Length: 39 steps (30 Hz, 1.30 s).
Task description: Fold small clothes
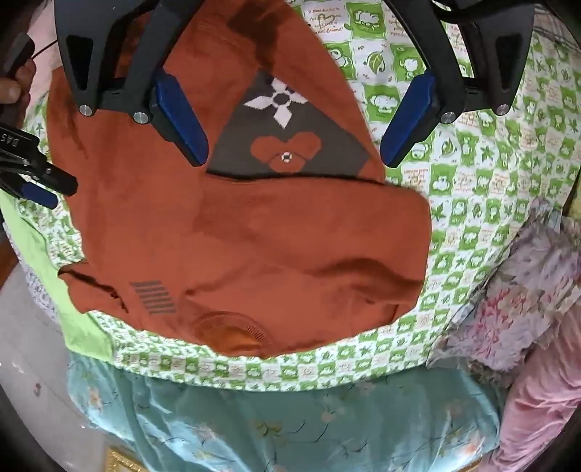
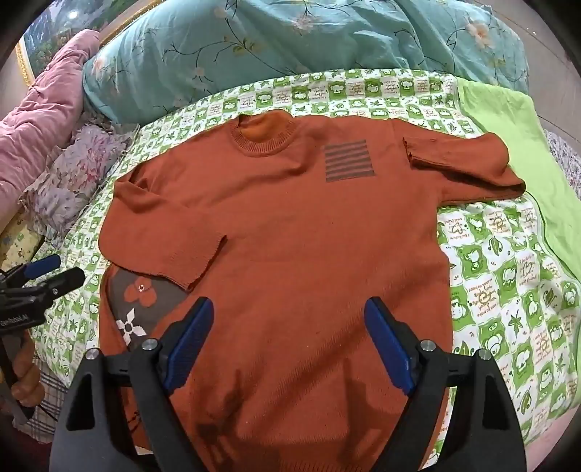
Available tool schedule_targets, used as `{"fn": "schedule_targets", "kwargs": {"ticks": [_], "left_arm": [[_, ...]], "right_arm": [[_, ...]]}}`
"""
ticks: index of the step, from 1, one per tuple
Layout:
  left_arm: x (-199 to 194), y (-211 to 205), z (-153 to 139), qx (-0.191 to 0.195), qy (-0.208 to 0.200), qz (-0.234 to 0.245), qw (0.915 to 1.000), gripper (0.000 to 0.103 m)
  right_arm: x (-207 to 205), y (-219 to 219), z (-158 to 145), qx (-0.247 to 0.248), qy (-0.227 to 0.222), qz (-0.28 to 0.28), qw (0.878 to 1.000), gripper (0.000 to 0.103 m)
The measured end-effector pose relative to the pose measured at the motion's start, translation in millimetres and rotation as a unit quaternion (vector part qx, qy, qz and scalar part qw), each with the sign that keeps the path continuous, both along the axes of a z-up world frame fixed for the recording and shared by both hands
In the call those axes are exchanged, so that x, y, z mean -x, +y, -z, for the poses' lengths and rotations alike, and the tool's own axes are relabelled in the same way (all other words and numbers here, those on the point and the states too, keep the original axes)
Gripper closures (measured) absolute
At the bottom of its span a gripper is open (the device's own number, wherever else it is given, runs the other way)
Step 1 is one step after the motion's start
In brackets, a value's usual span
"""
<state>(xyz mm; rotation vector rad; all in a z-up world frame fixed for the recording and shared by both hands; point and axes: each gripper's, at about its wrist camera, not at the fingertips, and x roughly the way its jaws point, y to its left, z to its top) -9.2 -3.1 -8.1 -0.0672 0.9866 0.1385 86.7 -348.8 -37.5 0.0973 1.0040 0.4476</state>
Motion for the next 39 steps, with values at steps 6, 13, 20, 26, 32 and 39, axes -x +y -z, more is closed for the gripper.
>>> {"fn": "schedule_targets", "kwargs": {"ticks": [6,13,20,26,32,39], "left_arm": [[-3,-3,6,-0.012,0.01,-0.013,0.9998,0.007],[-3,-4,8,-0.006,0.009,-0.014,0.9998,0.007],[1,-6,13,-0.011,0.011,-0.01,0.9998,0.007],[3,-7,14,-0.012,0.014,-0.01,0.9998,0.007],[5,-8,16,-0.015,0.016,-0.006,0.9997,0.007],[5,-9,18,-0.016,0.017,-0.004,0.9997,0.007]], "right_arm": [[27,50,-4,0.007,-0.004,-0.01,1.0,0.018],[35,60,-3,0.017,-0.008,-0.01,1.0,0.018],[37,60,3,0.027,0.003,-0.011,1.0,0.018],[38,61,3,0.029,0.004,-0.013,0.999,0.018],[38,60,3,0.028,0.005,-0.012,1.0,0.018],[39,59,2,0.027,0.005,-0.011,1.0,0.018]]}}
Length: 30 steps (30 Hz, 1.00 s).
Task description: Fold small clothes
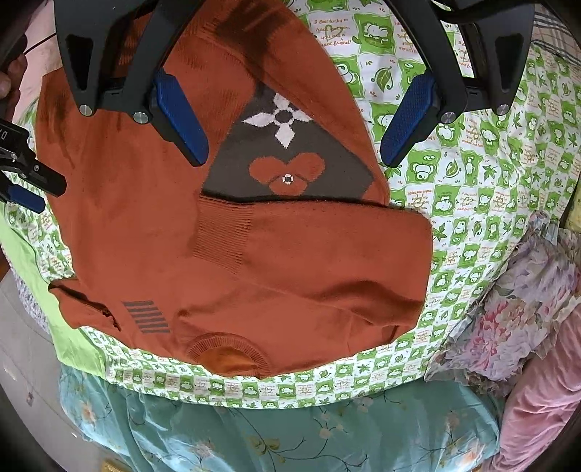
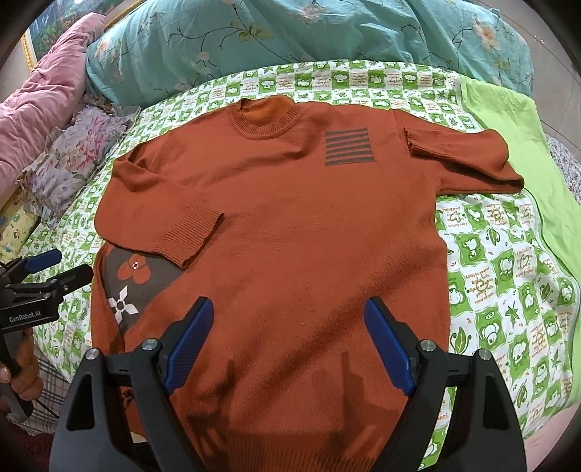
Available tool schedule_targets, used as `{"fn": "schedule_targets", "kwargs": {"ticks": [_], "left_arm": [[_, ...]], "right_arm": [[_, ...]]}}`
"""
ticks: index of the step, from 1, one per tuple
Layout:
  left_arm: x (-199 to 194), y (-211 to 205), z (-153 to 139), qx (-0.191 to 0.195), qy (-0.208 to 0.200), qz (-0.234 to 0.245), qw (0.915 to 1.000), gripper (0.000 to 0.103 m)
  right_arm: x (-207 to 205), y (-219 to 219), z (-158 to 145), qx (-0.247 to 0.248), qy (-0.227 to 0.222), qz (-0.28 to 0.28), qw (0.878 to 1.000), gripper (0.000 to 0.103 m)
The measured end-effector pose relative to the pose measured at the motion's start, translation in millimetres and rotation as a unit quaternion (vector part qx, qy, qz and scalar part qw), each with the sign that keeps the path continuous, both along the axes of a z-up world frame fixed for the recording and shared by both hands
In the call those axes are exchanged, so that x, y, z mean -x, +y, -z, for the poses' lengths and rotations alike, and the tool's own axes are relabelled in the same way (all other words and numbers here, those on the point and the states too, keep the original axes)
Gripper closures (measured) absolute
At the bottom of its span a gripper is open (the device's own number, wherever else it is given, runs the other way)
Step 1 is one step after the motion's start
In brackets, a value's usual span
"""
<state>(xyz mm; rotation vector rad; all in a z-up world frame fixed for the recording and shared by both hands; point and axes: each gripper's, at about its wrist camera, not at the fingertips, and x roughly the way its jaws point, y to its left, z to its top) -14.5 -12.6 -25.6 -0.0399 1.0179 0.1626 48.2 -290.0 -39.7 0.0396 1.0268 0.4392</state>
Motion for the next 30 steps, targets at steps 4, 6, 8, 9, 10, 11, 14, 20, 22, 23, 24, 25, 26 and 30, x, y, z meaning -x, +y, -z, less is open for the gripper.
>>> {"fn": "schedule_targets", "kwargs": {"ticks": [4,6,8,9,10,11,14,20,22,23,24,25,26,30], "left_arm": [[-0.4,-0.2,-0.1,0.001,0.0,0.0,1.0,0.007],[-0.2,0.0,0.0,0.001,0.001,0.0,1.0,0.007],[-0.4,-0.1,0.0,0.002,0.001,0.0,1.0,0.007],[-0.7,-0.1,-0.4,0.002,0.001,0.0,1.0,0.007],[-1.0,-0.1,-0.5,0.003,0.002,0.0,1.0,0.007],[-1.1,-0.2,-0.4,0.003,0.002,0.0,1.0,0.007],[-1.0,-0.2,-0.3,0.003,0.002,0.001,1.0,0.007],[-2.6,0.8,2.7,0.005,0.003,0.002,1.0,0.007],[-3.1,1.0,3.2,0.006,0.003,0.002,1.0,0.007],[-3.0,1.1,3.4,0.006,0.004,0.002,1.0,0.007],[-3.3,1.3,3.9,0.007,0.005,0.002,1.0,0.007],[-3.6,1.5,4.4,0.008,0.005,0.002,1.0,0.007],[-4.1,1.4,4.9,0.009,0.006,0.003,0.9999,0.007],[-5.0,1.2,6.0,0.009,0.004,0.004,0.9999,0.007]], "right_arm": [[0.2,-0.4,0.0,0.001,-0.002,0.0,1.0,0.018],[-0.2,-0.3,-0.1,0.0,-0.001,-0.001,1.0,0.018],[-0.3,-0.3,0.0,0.001,-0.002,0.0,1.0,0.018],[-0.5,-0.2,0.1,0.0,-0.001,-0.001,1.0,0.018],[-0.3,-0.1,0.1,0.001,-0.001,0.0,1.0,0.018],[-0.6,-0.6,0.0,0.001,-0.001,0.0,1.0,0.018],[-0.3,-0.5,0.2,0.001,-0.001,0.0,1.0,0.018],[-0.3,-0.3,0.6,0.001,-0.002,0.001,1.0,0.018],[-0.9,-1.3,1.0,0.001,-0.001,0.001,1.0,0.018],[-1.6,-1.1,1.2,0.001,-0.001,0.001,1.0,0.018],[-1.9,-0.8,1.4,0.002,-0.001,0.001,1.0,0.018],[-2.4,-1.1,1.8,0.002,-0.001,0.001,1.0,0.018],[-2.8,-1.9,2.1,0.001,0.0,0.001,1.0,0.018],[-2.5,-0.4,2.0,0.001,0.0,0.001,1.0,0.018]]}}
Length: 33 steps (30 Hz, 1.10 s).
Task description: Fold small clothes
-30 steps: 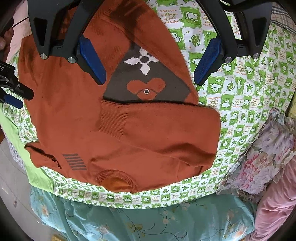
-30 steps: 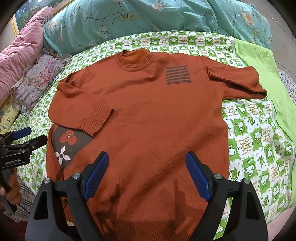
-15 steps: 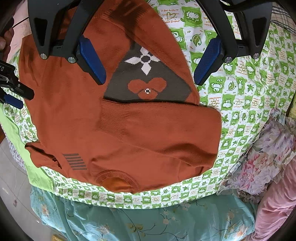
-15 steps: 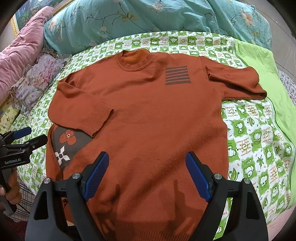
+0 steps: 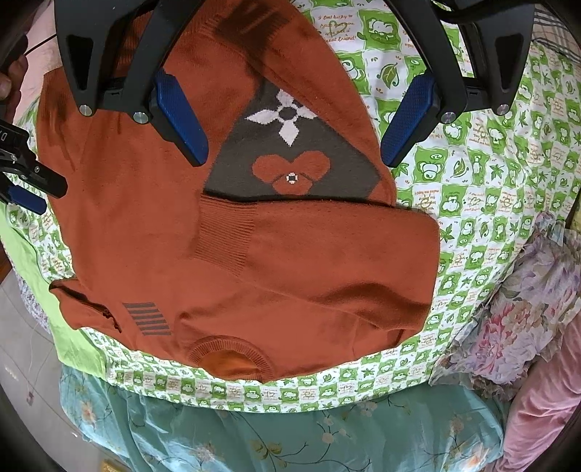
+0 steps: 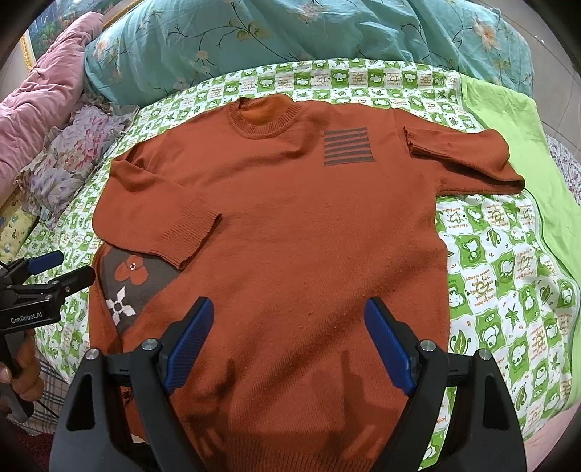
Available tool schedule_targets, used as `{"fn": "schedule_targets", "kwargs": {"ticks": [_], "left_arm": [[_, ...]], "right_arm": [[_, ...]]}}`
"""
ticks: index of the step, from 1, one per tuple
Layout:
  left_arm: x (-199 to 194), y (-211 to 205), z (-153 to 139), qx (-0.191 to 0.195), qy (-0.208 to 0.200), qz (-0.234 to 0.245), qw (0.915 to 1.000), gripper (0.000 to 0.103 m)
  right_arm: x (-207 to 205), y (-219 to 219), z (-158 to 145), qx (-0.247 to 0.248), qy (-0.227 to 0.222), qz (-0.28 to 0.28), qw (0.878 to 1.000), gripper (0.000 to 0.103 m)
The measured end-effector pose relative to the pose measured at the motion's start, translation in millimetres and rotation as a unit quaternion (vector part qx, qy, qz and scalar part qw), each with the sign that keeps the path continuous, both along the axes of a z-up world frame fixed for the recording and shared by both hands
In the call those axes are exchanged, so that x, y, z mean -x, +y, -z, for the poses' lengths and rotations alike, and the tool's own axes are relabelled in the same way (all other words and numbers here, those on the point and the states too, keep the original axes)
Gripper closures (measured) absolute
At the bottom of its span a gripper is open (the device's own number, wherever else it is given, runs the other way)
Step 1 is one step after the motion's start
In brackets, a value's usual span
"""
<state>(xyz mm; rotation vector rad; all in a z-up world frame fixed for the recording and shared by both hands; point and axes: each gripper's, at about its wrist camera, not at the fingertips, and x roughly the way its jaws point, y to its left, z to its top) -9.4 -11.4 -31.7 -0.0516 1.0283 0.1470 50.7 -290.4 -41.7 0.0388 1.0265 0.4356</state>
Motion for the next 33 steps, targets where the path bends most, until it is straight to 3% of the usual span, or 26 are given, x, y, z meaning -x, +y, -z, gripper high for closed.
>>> {"fn": "schedule_targets", "kwargs": {"ticks": [4,10,17,23,33], "left_arm": [[-2,2,1,0.008,-0.003,-0.002,1.0,0.007],[-8,11,2,0.056,-0.022,-0.009,0.9982,0.007],[-27,9,11,0.05,-0.002,0.0,0.9987,0.007],[-52,9,15,0.053,0.012,0.006,0.9985,0.007],[-108,13,19,0.072,0.028,0.005,0.997,0.007]], "right_arm": [[-4,1,1,-0.001,0.003,0.001,1.0,0.018],[-14,-4,3,-0.002,0.004,0.009,1.0,0.018],[-36,-21,3,-0.002,0.004,0.032,0.999,0.018],[-76,-41,-2,0.008,-0.015,0.05,0.999,0.018],[-175,-75,0,0.038,-0.053,0.061,0.996,0.018]]}}
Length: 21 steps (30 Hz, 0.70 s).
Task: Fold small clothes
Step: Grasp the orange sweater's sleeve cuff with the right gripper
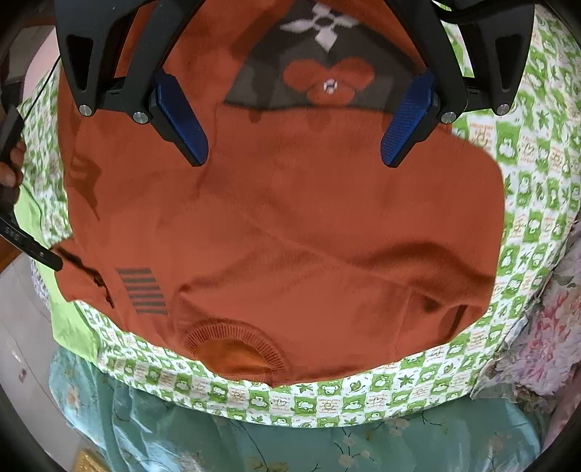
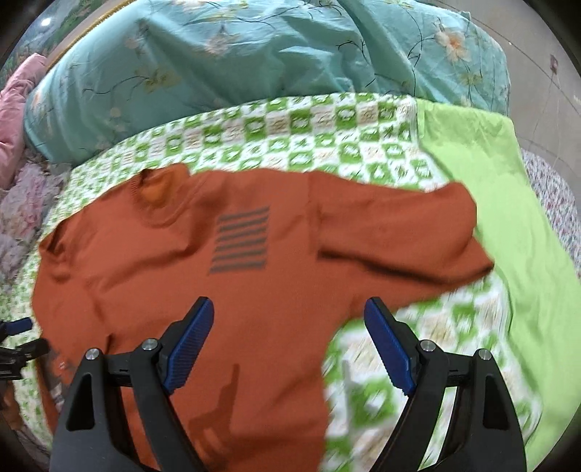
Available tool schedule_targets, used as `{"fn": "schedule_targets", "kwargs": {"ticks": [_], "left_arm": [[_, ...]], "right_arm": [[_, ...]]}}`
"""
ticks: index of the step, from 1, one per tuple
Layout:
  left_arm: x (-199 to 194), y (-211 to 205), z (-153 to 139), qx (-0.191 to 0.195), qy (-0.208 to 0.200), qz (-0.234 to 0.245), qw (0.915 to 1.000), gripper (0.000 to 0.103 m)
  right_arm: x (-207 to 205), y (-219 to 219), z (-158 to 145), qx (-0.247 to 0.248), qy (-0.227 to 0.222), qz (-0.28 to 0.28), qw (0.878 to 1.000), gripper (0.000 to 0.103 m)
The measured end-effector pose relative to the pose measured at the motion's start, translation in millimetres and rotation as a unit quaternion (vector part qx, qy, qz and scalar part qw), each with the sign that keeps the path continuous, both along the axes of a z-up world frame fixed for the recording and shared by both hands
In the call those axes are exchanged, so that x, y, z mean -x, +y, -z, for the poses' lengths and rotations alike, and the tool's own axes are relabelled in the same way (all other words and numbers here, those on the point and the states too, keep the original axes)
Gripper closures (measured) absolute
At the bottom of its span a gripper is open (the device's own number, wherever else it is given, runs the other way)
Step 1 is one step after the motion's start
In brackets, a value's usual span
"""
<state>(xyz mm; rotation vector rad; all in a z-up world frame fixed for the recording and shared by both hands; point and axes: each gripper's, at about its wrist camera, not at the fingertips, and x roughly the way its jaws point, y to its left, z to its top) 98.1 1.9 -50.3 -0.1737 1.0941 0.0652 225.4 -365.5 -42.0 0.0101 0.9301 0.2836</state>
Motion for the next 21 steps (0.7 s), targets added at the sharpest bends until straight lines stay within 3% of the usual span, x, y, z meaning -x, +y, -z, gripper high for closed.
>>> {"fn": "schedule_targets", "kwargs": {"ticks": [3,7,11,14,16,17,21], "left_arm": [[-15,1,1,0.004,0.002,-0.005,1.0,0.007],[-32,0,5,0.007,0.007,-0.009,0.9999,0.007],[-47,-4,14,0.015,0.021,-0.012,0.9996,0.007],[-56,-9,22,0.018,0.033,-0.011,0.9992,0.007],[-60,-14,26,0.019,0.037,-0.008,0.9991,0.007],[-62,-17,27,0.019,0.037,-0.006,0.9991,0.007],[-62,-18,29,0.021,0.035,-0.004,0.9992,0.007]], "right_arm": [[-29,-3,8,0.021,-0.008,-0.017,1.0,0.019],[-55,0,26,0.07,0.003,-0.057,0.996,0.032],[-71,2,48,0.124,0.017,-0.093,0.988,0.038],[-81,-3,60,0.126,0.032,-0.095,0.987,0.055],[-85,-6,63,0.123,0.038,-0.095,0.987,0.085],[-85,-8,63,0.117,0.041,-0.092,0.988,0.092],[-77,-11,41,0.053,0.034,-0.072,0.995,0.095]]}}
